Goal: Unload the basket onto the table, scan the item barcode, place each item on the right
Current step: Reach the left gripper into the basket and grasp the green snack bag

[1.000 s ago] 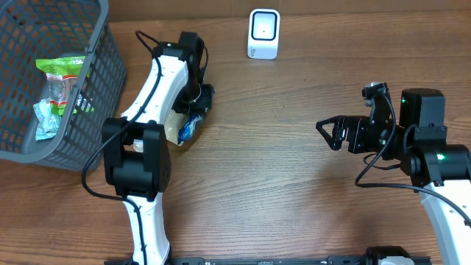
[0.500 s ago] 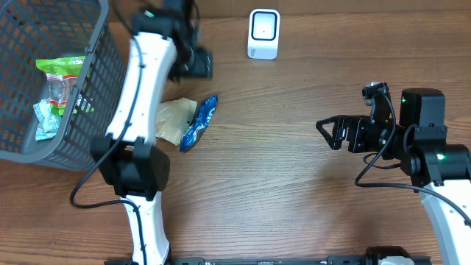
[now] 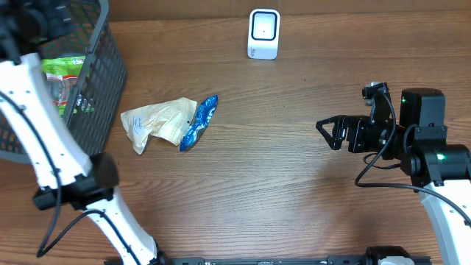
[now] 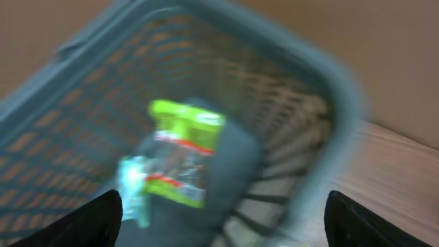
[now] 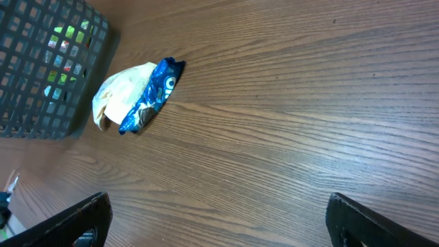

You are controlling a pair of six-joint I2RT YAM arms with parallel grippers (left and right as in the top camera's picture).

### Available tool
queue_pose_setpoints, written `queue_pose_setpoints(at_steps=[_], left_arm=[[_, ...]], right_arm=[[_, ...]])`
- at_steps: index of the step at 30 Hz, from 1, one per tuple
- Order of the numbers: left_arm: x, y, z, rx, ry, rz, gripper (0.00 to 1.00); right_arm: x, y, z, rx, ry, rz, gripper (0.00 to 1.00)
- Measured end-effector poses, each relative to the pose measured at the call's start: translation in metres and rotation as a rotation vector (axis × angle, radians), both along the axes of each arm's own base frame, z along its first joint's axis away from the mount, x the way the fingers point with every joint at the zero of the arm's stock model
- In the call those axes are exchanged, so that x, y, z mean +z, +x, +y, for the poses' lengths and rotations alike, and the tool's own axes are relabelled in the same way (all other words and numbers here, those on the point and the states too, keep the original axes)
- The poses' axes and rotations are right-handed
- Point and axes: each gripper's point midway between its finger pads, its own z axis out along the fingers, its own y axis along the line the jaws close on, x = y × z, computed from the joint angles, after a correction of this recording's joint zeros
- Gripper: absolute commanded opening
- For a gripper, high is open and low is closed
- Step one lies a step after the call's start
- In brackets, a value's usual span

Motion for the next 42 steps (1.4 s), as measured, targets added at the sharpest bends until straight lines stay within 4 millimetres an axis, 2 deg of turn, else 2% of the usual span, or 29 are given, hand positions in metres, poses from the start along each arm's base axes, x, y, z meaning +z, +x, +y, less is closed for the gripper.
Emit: queue_pose_setpoints(at_steps=[4, 7, 13, 16, 21, 27, 32, 36, 38, 39, 42], left_arm=[[-0.034, 0.004, 0.054, 0.084, 0.001, 0.056, 0.85], [-0.069, 0.014, 0.076, 0.089, -0.002, 0.121, 0.87], [-0.151, 0.042, 0.092, 0.055, -0.032, 0.250, 0.93], [-0.191, 0.053, 0.097, 0.049, -0.051, 0.297, 0.93], [-0.240, 0.066, 0.104, 0.032, -0.063, 0.347, 0.93], [-0.265, 0.076, 0.109, 0.022, -0.058, 0.353, 0.93], [-0.288, 0.074, 0.108, 0.011, -0.073, 0.398, 0.93], [-0.293, 0.065, 0.104, 0.004, -0.090, 0.440, 0.85], [-0.296, 0.059, 0.100, 0.001, -0.103, 0.469, 0.74], [-0.298, 0.056, 0.099, -0.003, -0.109, 0.485, 0.71], [-0.302, 0.044, 0.093, -0.001, -0.138, 0.534, 0.72]], right_arm=[[0.000, 0.000, 0.000, 0.000, 0.000, 0.003, 1.00], [0.000, 0.000, 0.000, 0.000, 0.000, 0.002, 1.00], [-0.003, -0.003, 0.000, 0.001, -0.001, 0.019, 1.00], [-0.006, -0.007, 0.000, 0.000, -0.001, 0.044, 1.00], [-0.008, -0.010, 0.000, 0.000, -0.001, 0.058, 1.00], [-0.008, -0.010, 0.000, 0.000, -0.002, 0.058, 1.00], [-0.008, -0.010, 0.000, 0.000, -0.002, 0.059, 1.00], [-0.008, -0.010, 0.000, 0.000, -0.002, 0.059, 1.00], [-0.008, -0.010, 0.000, 0.000, -0.002, 0.060, 1.00], [-0.008, -0.010, 0.000, -0.001, -0.002, 0.060, 1.00], [-0.008, -0.010, 0.000, 0.000, -0.001, 0.060, 1.00]])
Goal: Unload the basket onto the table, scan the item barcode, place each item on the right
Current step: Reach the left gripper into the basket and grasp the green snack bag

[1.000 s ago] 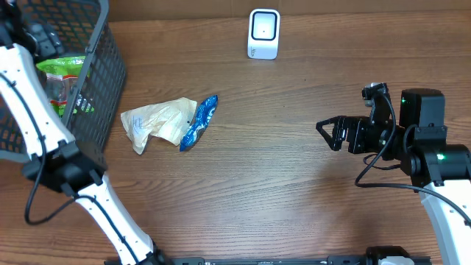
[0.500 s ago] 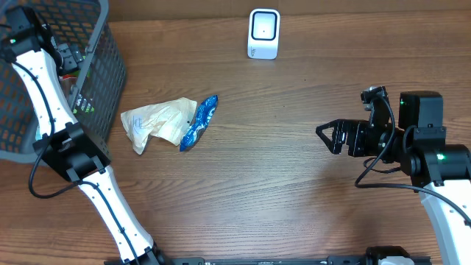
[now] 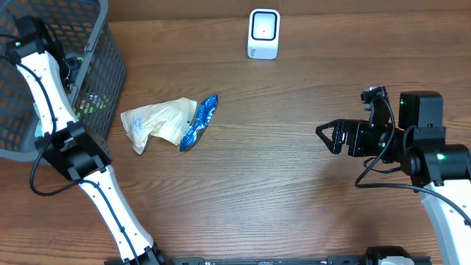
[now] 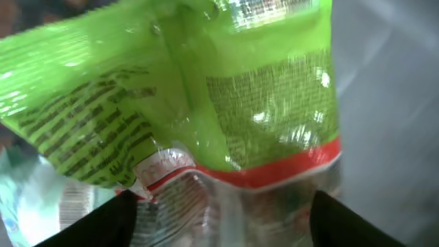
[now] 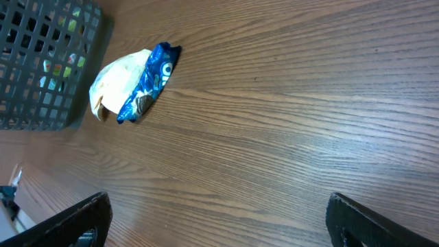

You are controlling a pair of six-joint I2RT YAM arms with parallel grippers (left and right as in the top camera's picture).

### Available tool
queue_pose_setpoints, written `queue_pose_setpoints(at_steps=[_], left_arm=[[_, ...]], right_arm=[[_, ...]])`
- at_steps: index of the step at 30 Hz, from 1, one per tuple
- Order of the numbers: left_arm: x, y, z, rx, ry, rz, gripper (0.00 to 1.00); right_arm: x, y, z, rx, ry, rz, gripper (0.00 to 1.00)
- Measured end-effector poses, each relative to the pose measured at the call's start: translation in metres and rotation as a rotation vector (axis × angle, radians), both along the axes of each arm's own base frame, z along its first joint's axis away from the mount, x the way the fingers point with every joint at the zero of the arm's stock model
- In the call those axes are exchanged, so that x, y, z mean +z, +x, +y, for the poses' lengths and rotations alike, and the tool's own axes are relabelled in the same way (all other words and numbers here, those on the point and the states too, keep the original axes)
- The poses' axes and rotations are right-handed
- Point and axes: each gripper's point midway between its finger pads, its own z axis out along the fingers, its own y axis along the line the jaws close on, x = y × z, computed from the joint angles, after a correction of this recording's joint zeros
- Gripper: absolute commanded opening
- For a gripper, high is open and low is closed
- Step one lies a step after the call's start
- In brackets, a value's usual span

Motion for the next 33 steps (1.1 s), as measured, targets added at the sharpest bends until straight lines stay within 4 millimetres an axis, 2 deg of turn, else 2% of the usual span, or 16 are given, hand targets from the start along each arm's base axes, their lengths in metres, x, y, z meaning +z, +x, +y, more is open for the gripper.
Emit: queue_pose_setpoints(at_steps=[6, 10, 13, 21, 23, 25, 28, 29, 33], left_arm=[[-0.007, -0.028, -0.014, 0.042, -0.065, 0.107, 0.83], [-0.009, -0.040, -0.023, 0.070, -0.096, 0.159, 0.84], [-0.009, -0.037, -0.022, 0.080, -0.092, 0.146, 0.85], [-0.025, -0.007, -0.017, 0.163, -0.110, 0.014, 0.82], [-0.030, -0.003, -0.019, 0.180, -0.132, -0.008, 0.75], [-0.035, 0.000, -0.022, 0.193, -0.159, -0.029, 0.58], [-0.039, 0.004, -0.029, 0.205, -0.199, -0.052, 0.15], [-0.040, 0.004, -0.030, 0.204, -0.205, -0.055, 0.04], [-0.038, 0.006, -0.032, 0.200, -0.198, -0.058, 0.04]], right_arm=[[0.000, 0.000, 0.000, 0.000, 0.000, 0.000, 1.00], [0.000, 0.000, 0.000, 0.000, 0.000, 0.000, 1.00], [0.000, 0.000, 0.000, 0.000, 0.000, -0.001, 1.00], [0.000, -0.001, 0.000, 0.000, 0.000, 0.003, 1.00], [-0.001, -0.001, 0.000, 0.000, 0.000, 0.007, 1.00], [-0.001, -0.002, 0.000, 0.000, 0.000, 0.011, 1.00], [-0.001, -0.002, 0.000, 0.000, 0.000, 0.011, 1.00], [-0.001, -0.002, 0.000, 0.000, 0.000, 0.010, 1.00], [-0.001, -0.002, 0.000, 0.000, -0.001, 0.011, 1.00]])
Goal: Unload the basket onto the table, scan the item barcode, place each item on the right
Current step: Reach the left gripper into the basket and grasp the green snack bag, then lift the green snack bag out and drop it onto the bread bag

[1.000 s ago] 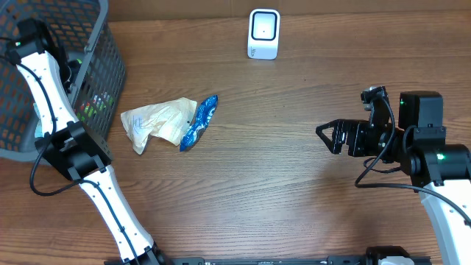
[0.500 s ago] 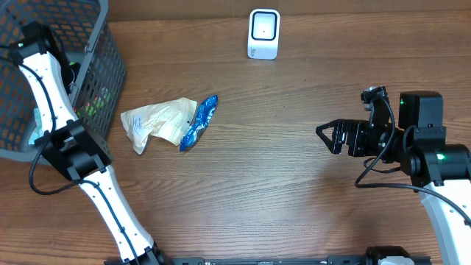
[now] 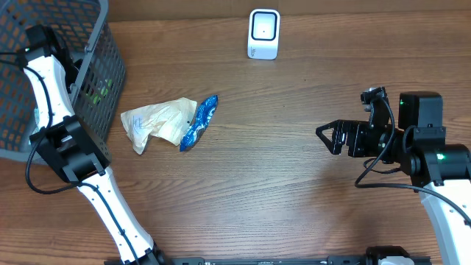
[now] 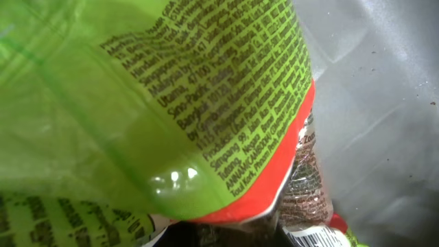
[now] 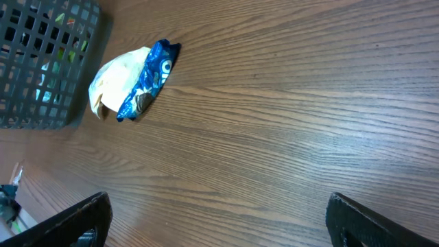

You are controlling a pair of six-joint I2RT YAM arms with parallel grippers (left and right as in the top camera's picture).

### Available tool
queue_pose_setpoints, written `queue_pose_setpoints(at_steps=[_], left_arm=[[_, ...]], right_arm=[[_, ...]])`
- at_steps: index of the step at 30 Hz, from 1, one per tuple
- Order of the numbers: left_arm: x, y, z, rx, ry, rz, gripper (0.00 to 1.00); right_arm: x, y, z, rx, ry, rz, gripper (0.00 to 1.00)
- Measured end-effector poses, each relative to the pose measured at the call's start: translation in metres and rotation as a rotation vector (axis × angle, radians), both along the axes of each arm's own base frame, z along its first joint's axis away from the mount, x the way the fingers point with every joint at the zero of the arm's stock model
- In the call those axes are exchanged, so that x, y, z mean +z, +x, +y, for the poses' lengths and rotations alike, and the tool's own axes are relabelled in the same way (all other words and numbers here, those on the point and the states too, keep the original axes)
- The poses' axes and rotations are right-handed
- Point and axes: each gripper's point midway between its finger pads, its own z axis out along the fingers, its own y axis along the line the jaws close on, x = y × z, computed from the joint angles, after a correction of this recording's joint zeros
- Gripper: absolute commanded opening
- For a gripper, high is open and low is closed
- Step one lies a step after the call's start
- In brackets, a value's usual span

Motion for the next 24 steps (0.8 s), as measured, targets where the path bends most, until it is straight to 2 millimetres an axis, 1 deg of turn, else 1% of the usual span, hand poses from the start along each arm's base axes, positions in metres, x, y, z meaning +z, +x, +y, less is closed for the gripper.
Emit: queue_pose_setpoints(at_steps=[3, 7, 9, 12, 13, 14, 16, 18, 20, 24], left_arm=[[0.001, -0.001, 0.000, 0.002, -0.001, 0.003, 0.04], [0.009, -0.001, -0.001, 0.002, -0.005, 0.005, 0.04], [0.012, -0.008, -0.004, 0.003, -0.019, 0.032, 0.04], [0.023, -0.016, -0.007, 0.003, -0.032, 0.062, 0.04], [0.029, -0.016, -0.008, 0.003, -0.031, 0.061, 0.04], [0.038, -0.015, -0.007, 0.003, -0.023, 0.045, 0.04], [0.063, -0.011, -0.004, 0.004, 0.006, 0.000, 0.04], [0.092, -0.007, 0.000, 0.006, 0.045, -0.062, 0.04], [0.125, -0.007, 0.002, 0.011, 0.090, -0.126, 0.04], [0.195, -0.021, -0.003, 0.014, 0.156, -0.232, 0.04]], right_arm=[[0.000, 0.000, 0.000, 0.000, 0.001, -0.001, 1.00], [0.001, 0.001, 0.000, 0.000, 0.000, -0.006, 1.00], [0.001, 0.002, 0.000, 0.000, 0.000, -0.009, 1.00], [0.001, 0.001, 0.000, 0.000, 0.000, -0.008, 1.00], [0.001, 0.002, 0.000, 0.000, 0.000, -0.009, 1.00], [0.001, 0.002, 0.000, 0.000, 0.000, -0.009, 1.00], [0.001, 0.002, 0.000, 0.000, 0.001, -0.009, 1.00], [0.001, 0.002, 0.000, 0.000, 0.000, -0.009, 1.00], [0.001, 0.002, 0.000, 0.000, 0.000, -0.009, 1.00], [0.001, 0.002, 0.000, 0.000, 0.000, -0.009, 1.00]])
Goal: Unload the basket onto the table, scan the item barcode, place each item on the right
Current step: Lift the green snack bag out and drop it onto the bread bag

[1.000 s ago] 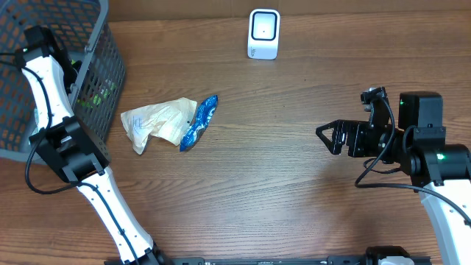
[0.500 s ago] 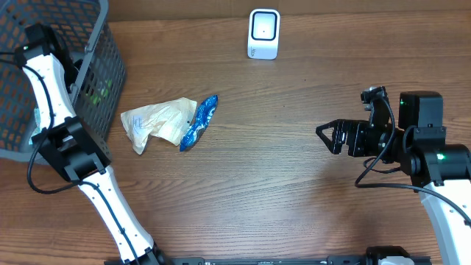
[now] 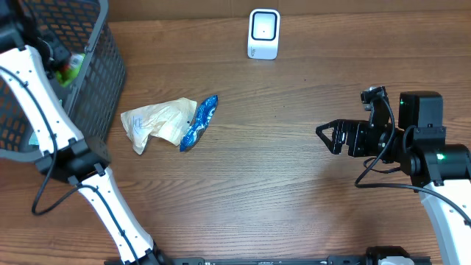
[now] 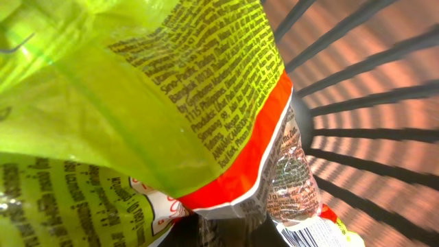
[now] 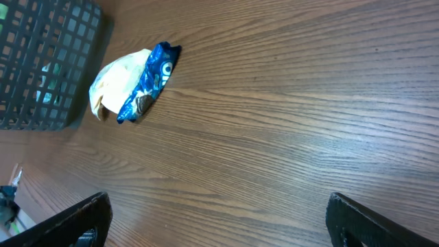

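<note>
A green snack packet (image 4: 137, 103) with a red band fills the left wrist view, and a barcode (image 4: 312, 237) shows at its lower right corner. My left gripper (image 4: 233, 230) is shut on this packet, which hangs in front of the basket's mesh wall (image 4: 357, 137). From overhead, the packet (image 3: 70, 62) sits near the rim of the dark basket (image 3: 103, 66) at the far left. The white scanner (image 3: 263, 33) stands at the back middle. My right gripper (image 3: 331, 136) hovers open over bare wood on the right, holding nothing.
A crumpled tan bag (image 3: 154, 121) and a blue snack packet (image 3: 199, 121) lie together on the table just right of the basket. Both also show in the right wrist view, the tan bag (image 5: 116, 86) beside the blue packet (image 5: 151, 79).
My left gripper has risen with the green packet. The packet was against the basket's grey floor, and now the mesh wall shows behind it. The right arm has not moved.
My left gripper was open above the basket with the green packet lying inside. Then it was down close over the packet. Then it was shut on the packet at the basket floor, and now holds it higher, near the rim.
</note>
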You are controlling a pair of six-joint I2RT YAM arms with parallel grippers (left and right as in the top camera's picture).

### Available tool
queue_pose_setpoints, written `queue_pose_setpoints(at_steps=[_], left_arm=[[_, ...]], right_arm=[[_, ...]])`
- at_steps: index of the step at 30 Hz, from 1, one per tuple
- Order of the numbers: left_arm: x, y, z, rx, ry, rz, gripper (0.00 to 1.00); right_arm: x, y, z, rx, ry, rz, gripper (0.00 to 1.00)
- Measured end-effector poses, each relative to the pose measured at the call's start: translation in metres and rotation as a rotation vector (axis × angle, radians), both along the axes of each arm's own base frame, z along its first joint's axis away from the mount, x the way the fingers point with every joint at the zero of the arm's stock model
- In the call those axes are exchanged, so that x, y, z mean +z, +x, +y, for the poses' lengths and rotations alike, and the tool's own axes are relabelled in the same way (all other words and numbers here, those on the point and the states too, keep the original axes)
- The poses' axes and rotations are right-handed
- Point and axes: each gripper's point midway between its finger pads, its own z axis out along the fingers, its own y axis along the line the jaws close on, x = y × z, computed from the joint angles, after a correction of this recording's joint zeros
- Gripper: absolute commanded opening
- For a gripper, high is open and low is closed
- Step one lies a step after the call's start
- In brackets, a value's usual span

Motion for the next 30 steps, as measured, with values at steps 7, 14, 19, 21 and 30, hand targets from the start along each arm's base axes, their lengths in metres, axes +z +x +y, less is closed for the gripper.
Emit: queue_pose_setpoints(at_steps=[7, 14, 19, 21, 30], left_arm=[[0.122, -0.053, -0.031, -0.067, 0.113, -0.175, 0.04], [0.170, -0.068, -0.088, -0.232, 0.105, -0.280, 0.04], [0.132, -0.069, -0.151, -0.401, 0.008, -0.123, 0.04], [0.104, -0.070, -0.179, -0.483, -0.035, -0.024, 0.04], [-0.043, -0.073, -0.251, -0.695, -0.097, 0.339, 0.04]], right_arm=[[0.001, 0.002, 0.000, 0.000, 0.000, -0.010, 1.00], [0.001, 0.002, 0.000, 0.000, 0.001, -0.010, 1.00], [0.002, 0.003, 0.000, 0.000, 0.000, -0.018, 1.00], [0.003, 0.004, 0.000, 0.000, 0.001, -0.023, 1.00], [0.004, 0.006, 0.000, 0.000, 0.001, -0.035, 1.00]])
